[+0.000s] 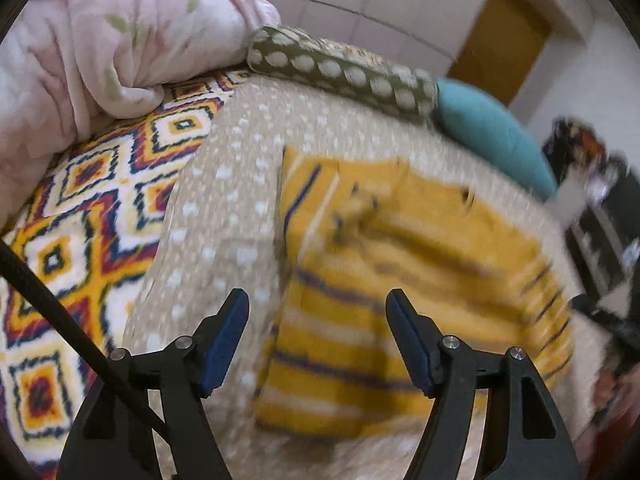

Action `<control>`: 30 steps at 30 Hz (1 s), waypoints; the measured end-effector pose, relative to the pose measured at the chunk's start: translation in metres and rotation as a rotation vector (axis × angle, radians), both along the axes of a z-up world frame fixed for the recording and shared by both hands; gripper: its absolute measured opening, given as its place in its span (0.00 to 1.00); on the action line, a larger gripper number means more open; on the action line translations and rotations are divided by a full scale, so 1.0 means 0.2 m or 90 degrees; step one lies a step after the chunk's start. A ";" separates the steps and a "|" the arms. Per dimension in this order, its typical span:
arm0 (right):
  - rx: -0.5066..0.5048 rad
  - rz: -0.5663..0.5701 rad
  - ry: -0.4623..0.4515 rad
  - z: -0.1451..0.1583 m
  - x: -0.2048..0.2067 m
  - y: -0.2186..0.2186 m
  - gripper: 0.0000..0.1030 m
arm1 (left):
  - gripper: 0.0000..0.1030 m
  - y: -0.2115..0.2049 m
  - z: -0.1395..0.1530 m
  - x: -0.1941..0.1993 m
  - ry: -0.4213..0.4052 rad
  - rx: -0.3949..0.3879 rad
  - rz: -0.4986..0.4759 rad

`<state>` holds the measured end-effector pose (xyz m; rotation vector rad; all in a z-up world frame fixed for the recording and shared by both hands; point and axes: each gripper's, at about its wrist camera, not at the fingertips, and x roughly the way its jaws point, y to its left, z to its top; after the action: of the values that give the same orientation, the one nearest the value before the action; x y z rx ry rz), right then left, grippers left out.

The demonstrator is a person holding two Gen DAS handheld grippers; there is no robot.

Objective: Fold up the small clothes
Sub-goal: 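Open both grippers and lift them off the folded sweater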

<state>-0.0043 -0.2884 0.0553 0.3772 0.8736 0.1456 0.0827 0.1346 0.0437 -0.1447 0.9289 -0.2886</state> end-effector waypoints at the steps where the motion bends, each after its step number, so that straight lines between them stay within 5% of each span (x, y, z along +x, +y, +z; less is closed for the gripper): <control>1: -0.011 0.011 0.006 -0.02 -0.03 0.02 0.40 | 0.68 -0.03 -0.03 -0.02 0.007 0.045 -0.008; 3: -0.049 0.036 0.036 -0.09 -0.09 0.07 0.12 | 0.62 -0.08 -0.08 -0.03 0.005 0.168 0.005; 6: -0.113 -0.011 0.075 -0.18 -0.10 0.02 0.10 | 0.58 -0.03 -0.07 -0.03 -0.019 0.241 0.055; 10: -0.113 -0.059 0.061 -0.11 -0.14 -0.04 0.19 | 0.58 0.11 0.01 -0.10 -0.012 0.128 0.075; 16: -0.155 -0.019 -0.045 0.14 -0.10 0.17 0.19 | 0.65 0.10 -0.04 -0.22 -0.039 0.060 0.078; 21: -0.133 0.025 0.002 0.03 0.24 0.31 0.19 | 0.65 0.09 -0.21 -0.24 -0.028 0.054 0.100; 24: -0.162 0.020 0.100 -0.19 0.45 0.30 0.18 | 0.70 0.10 -0.21 -0.25 -0.038 0.046 0.108; 28: -0.212 -0.019 0.028 -0.04 0.44 0.38 0.19 | 0.73 0.14 -0.24 -0.25 -0.038 0.008 0.108; 30: -0.211 0.016 -0.024 0.08 0.41 0.52 0.19 | 0.74 0.14 -0.24 -0.25 -0.043 0.000 0.107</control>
<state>0.0777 -0.1845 0.0718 0.0544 0.8482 0.0295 0.0326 0.1626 -0.0035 -0.2103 0.8446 -0.1367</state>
